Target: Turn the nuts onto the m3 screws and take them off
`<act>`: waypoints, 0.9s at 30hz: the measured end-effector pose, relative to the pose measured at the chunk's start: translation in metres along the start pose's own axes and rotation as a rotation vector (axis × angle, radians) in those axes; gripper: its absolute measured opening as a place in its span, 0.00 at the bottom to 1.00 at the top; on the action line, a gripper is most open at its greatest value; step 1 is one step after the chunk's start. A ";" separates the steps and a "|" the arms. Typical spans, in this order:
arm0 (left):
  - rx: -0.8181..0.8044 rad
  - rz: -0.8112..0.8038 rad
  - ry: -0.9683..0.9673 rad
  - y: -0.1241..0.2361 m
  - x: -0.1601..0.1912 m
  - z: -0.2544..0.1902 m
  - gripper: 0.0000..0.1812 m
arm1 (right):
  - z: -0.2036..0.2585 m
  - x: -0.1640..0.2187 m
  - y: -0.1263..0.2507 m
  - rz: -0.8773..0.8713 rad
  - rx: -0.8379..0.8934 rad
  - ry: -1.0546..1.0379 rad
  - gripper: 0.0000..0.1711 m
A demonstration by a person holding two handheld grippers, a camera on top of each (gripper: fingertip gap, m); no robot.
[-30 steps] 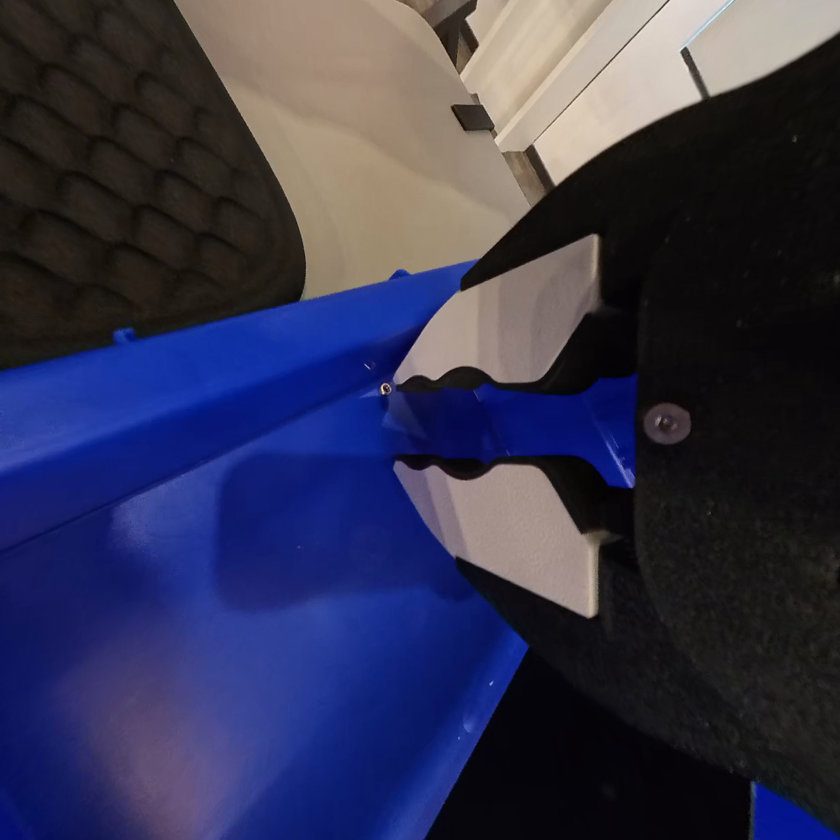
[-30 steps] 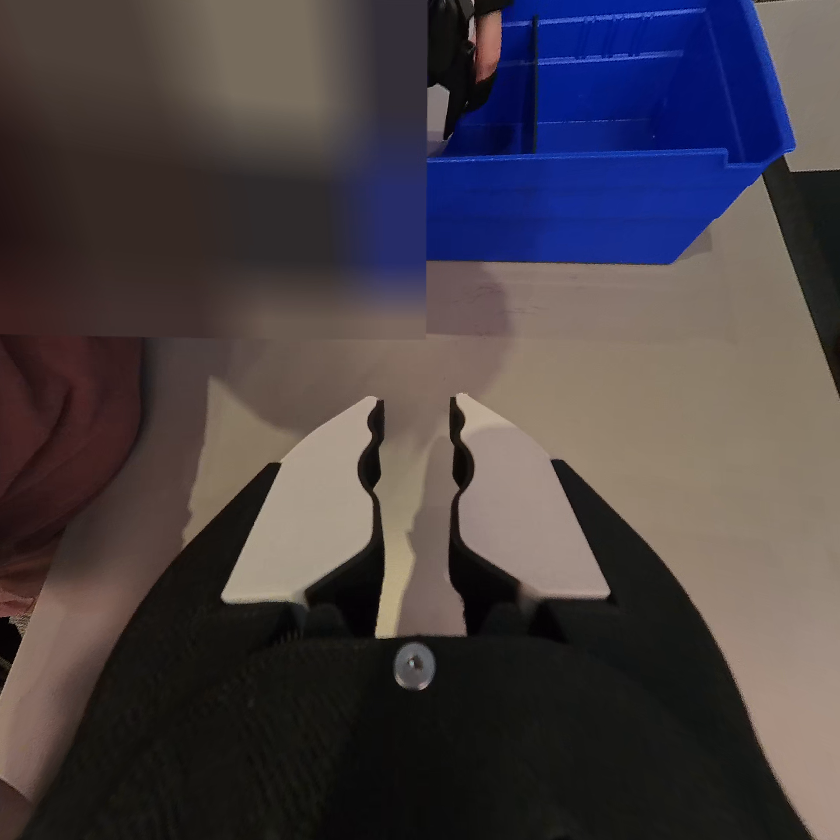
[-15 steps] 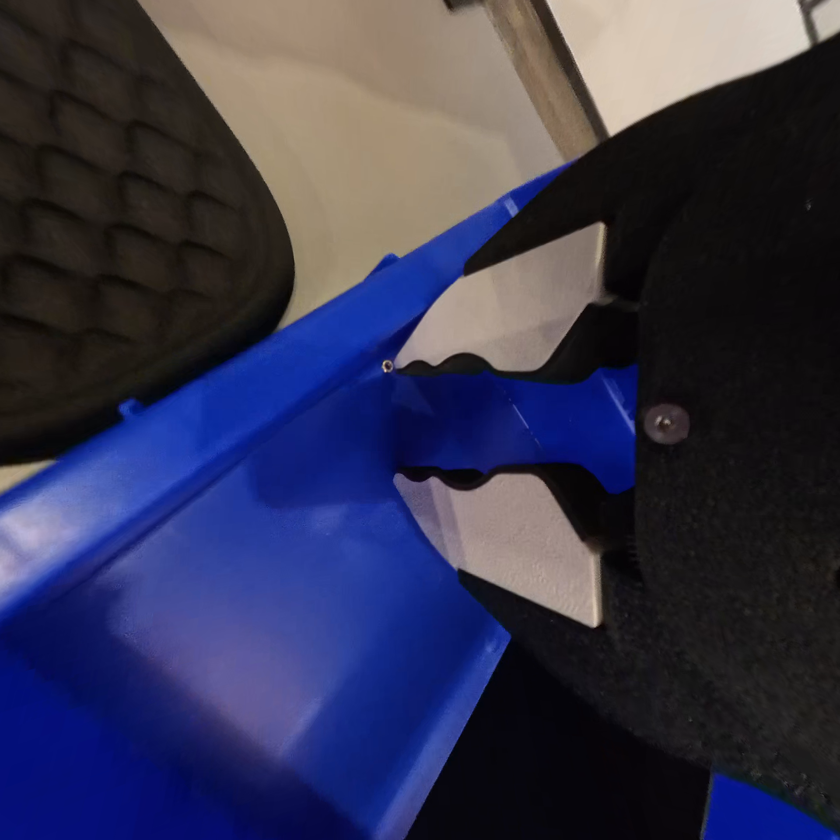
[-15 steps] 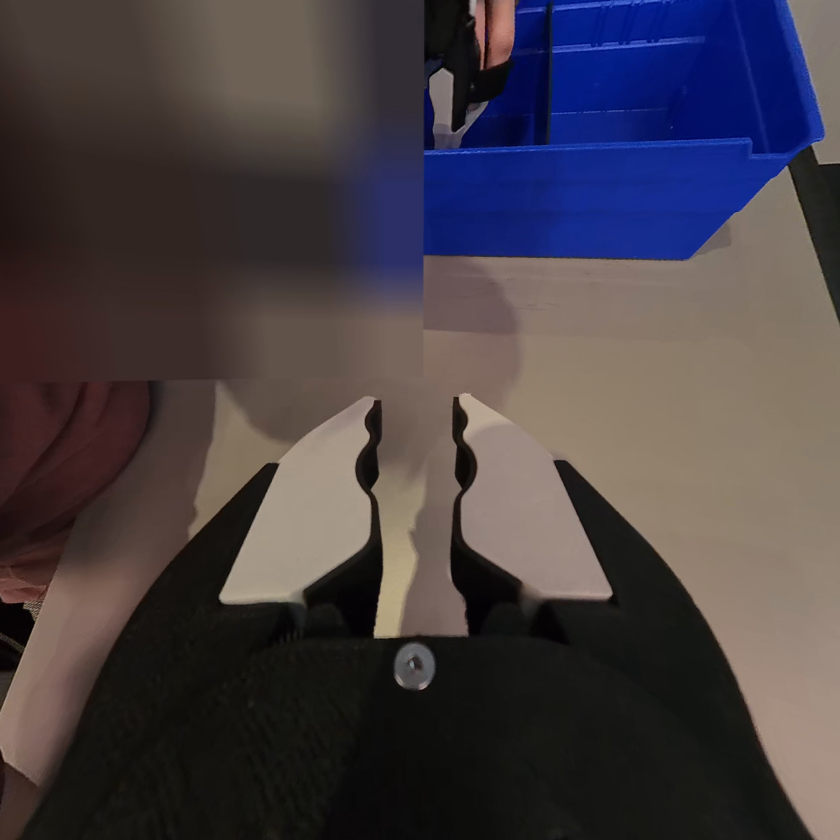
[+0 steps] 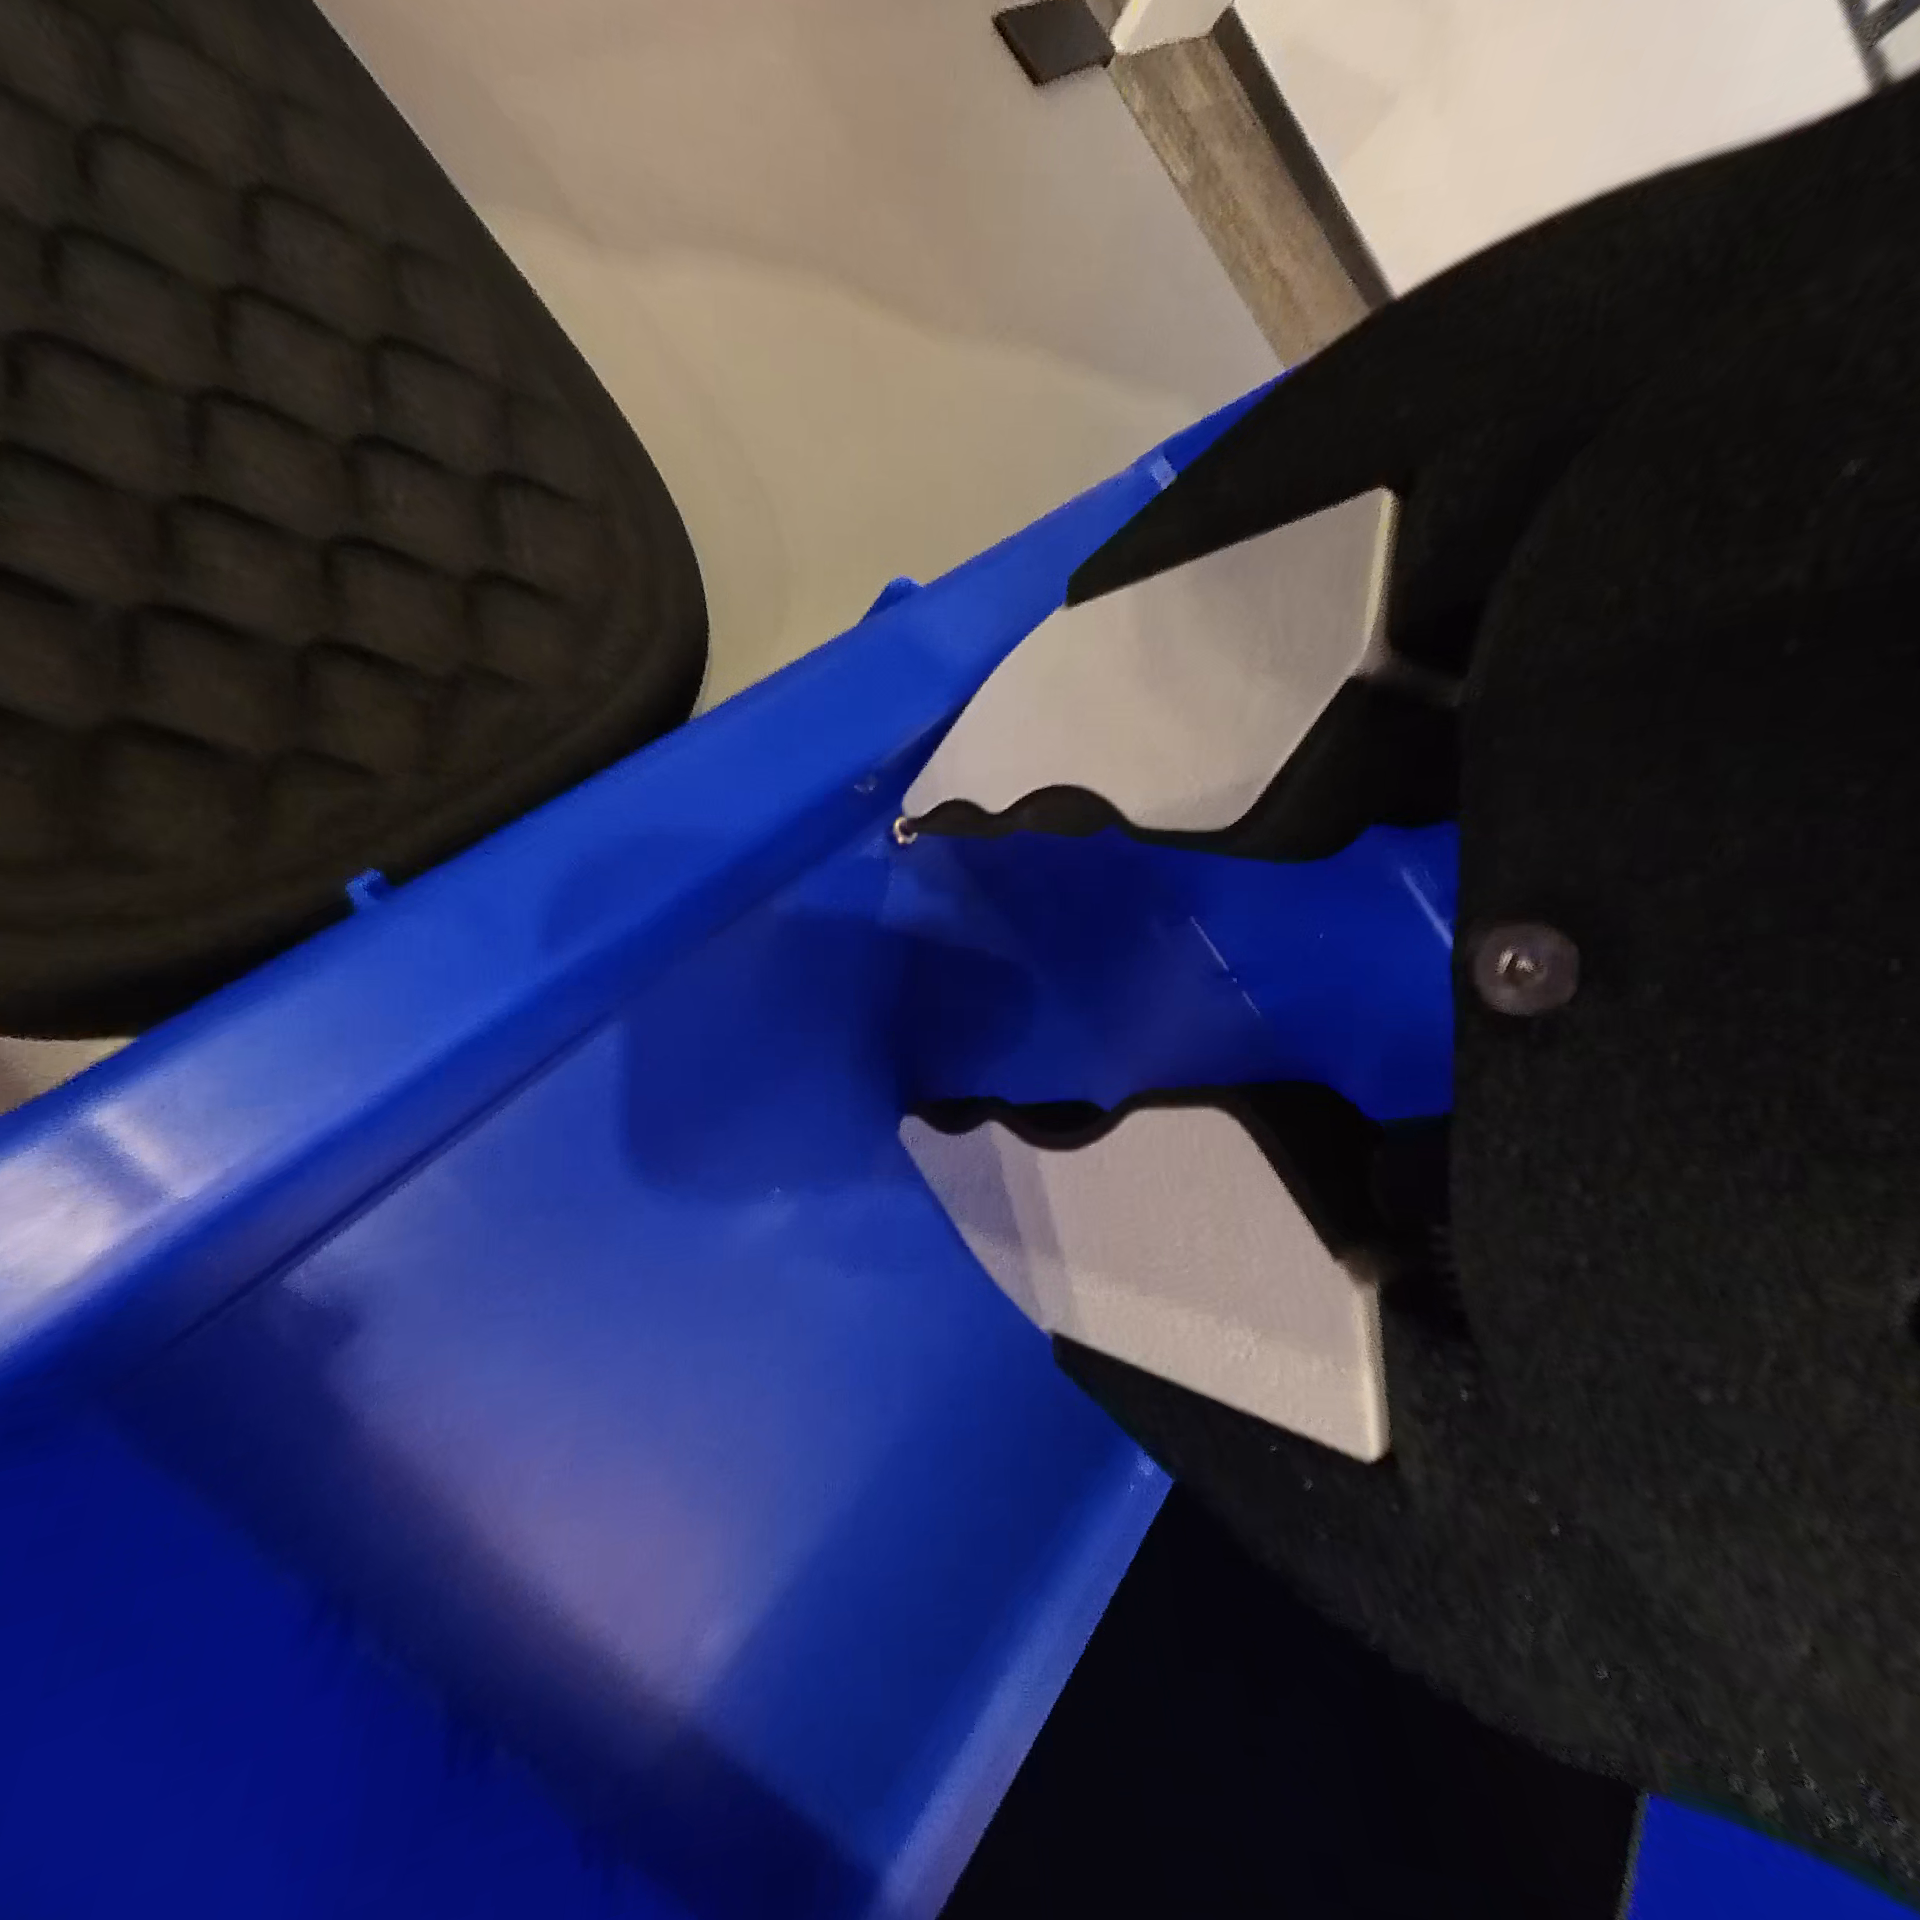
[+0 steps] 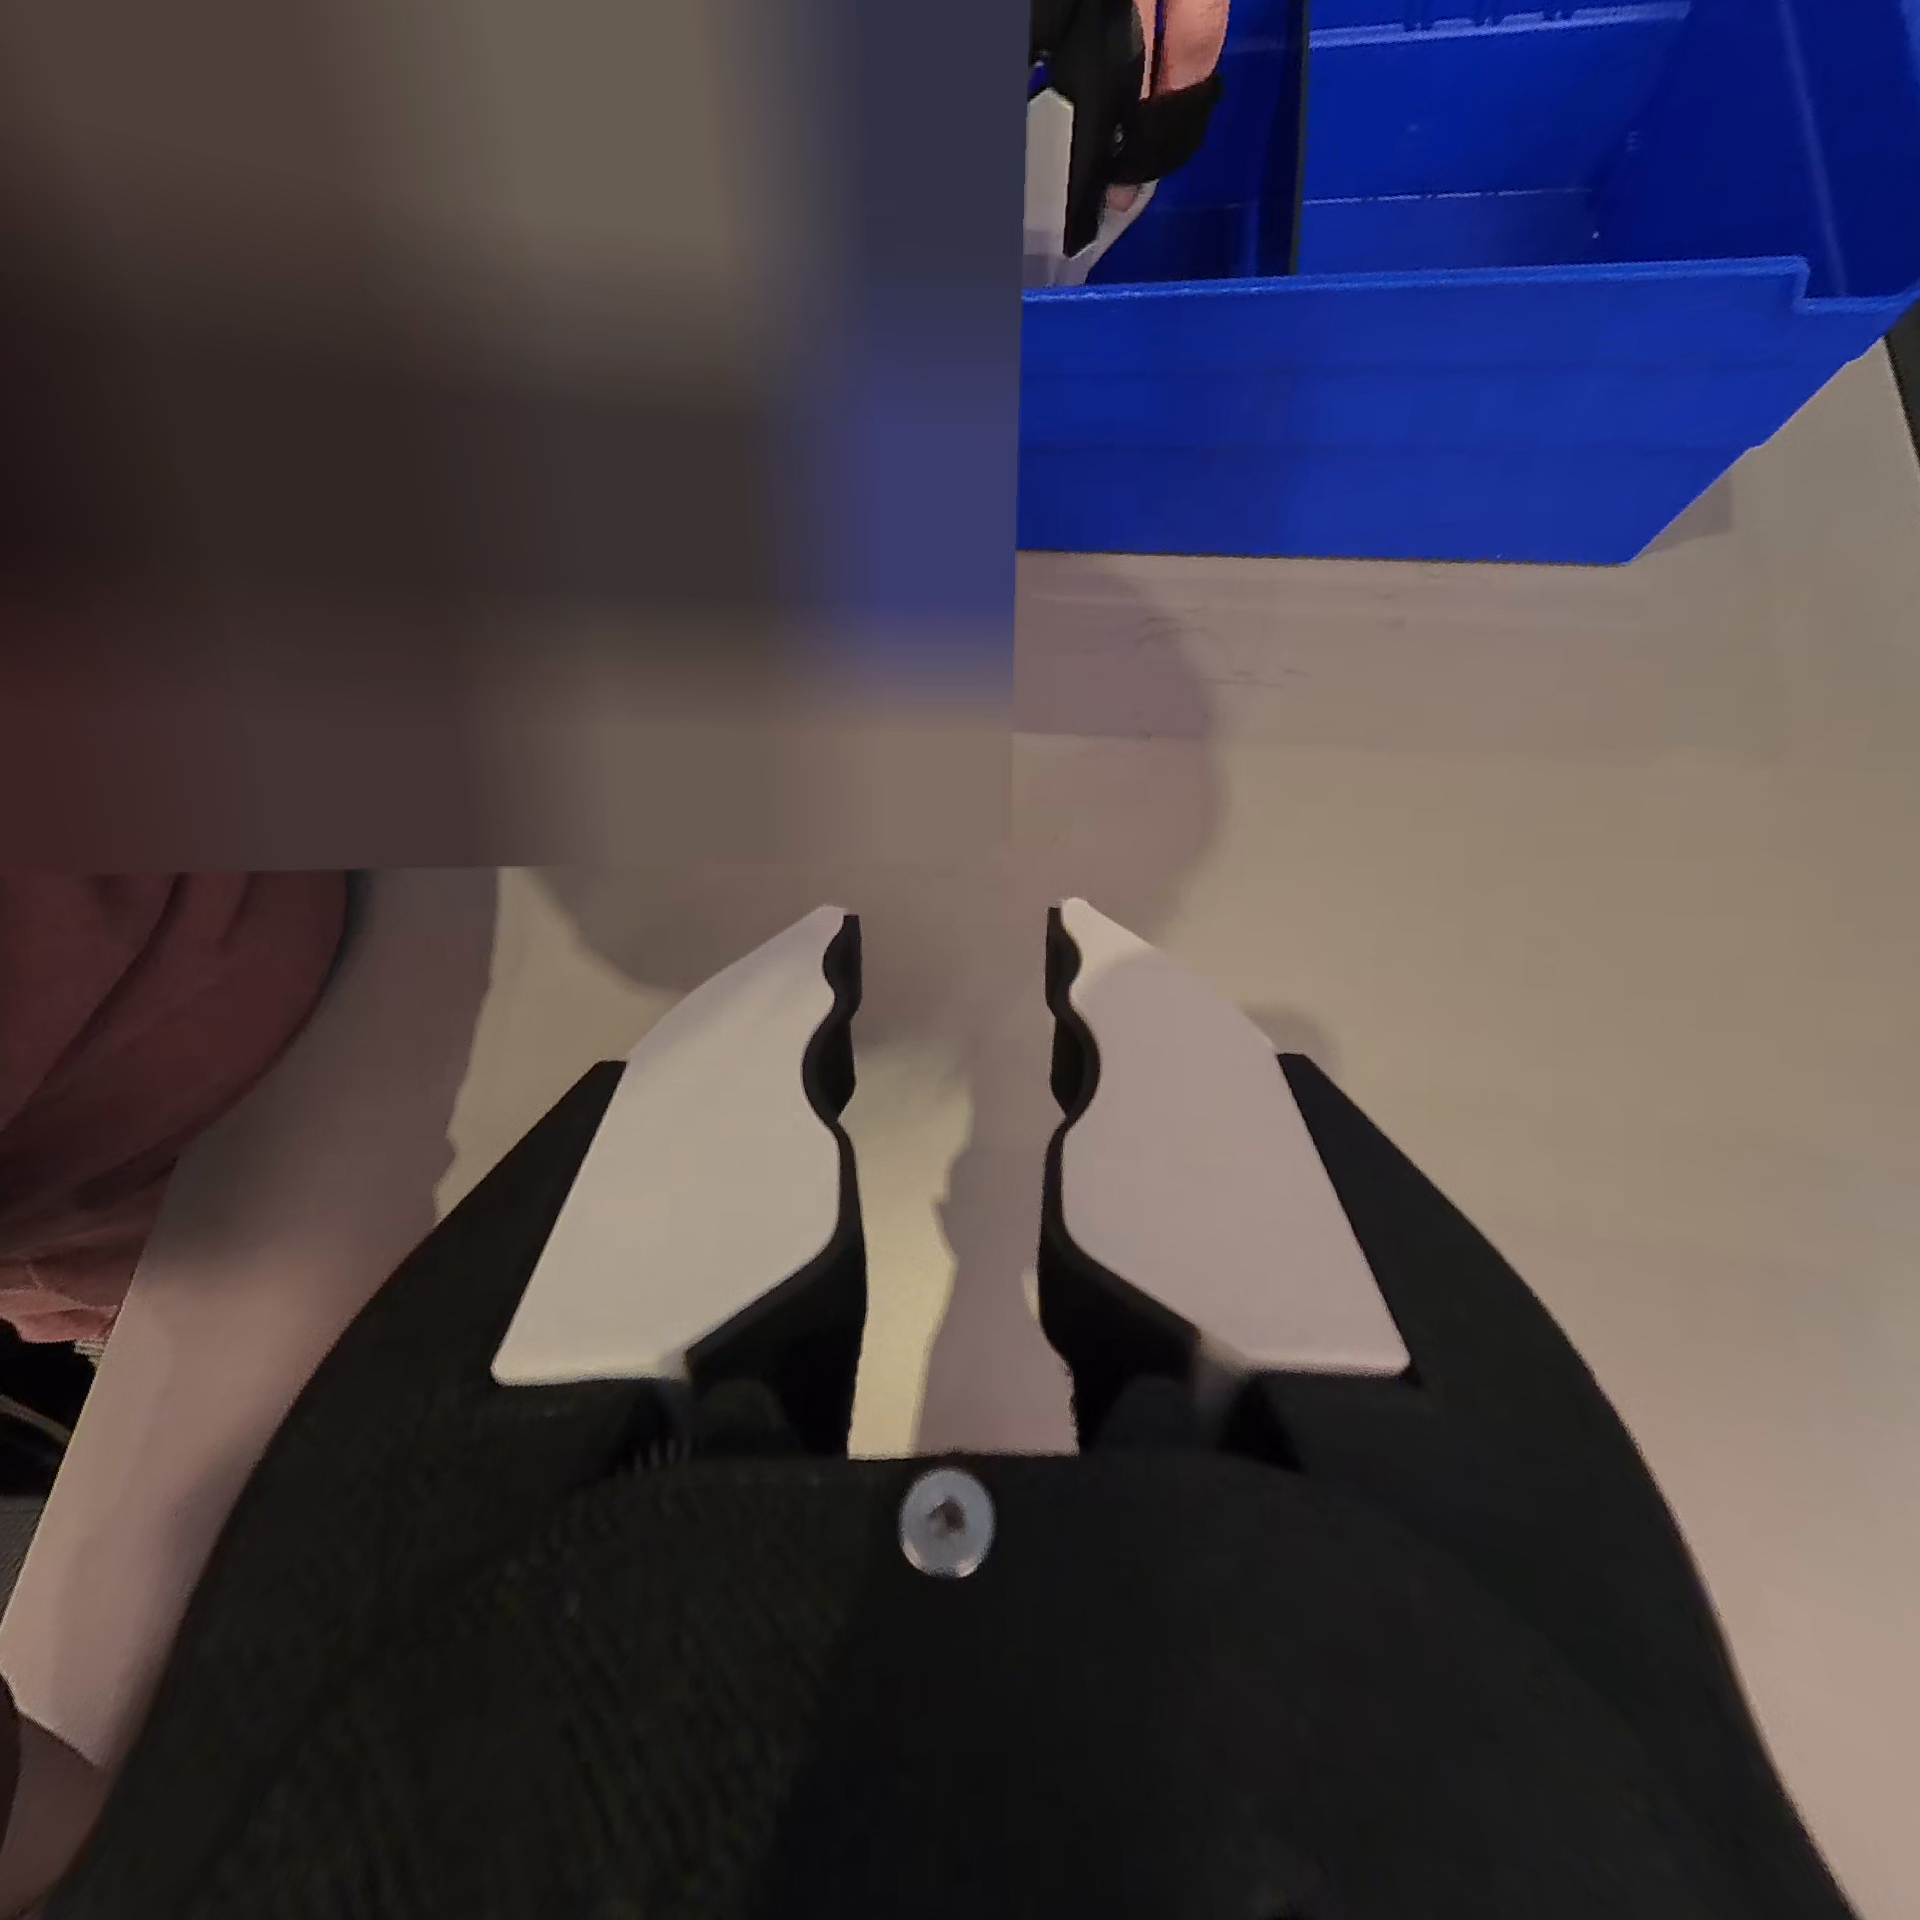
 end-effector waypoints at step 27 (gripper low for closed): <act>-0.240 -0.067 -0.203 -0.002 0.001 -0.005 0.38 | 0.000 0.004 -0.006 0.028 -0.028 -0.002 0.23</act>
Point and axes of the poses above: each gripper's, where its closed fingertips meet, y back along the fingers, x out of its underside, z = x × y across the jaws, the point moved 7 cm from there along y, back along the fingers
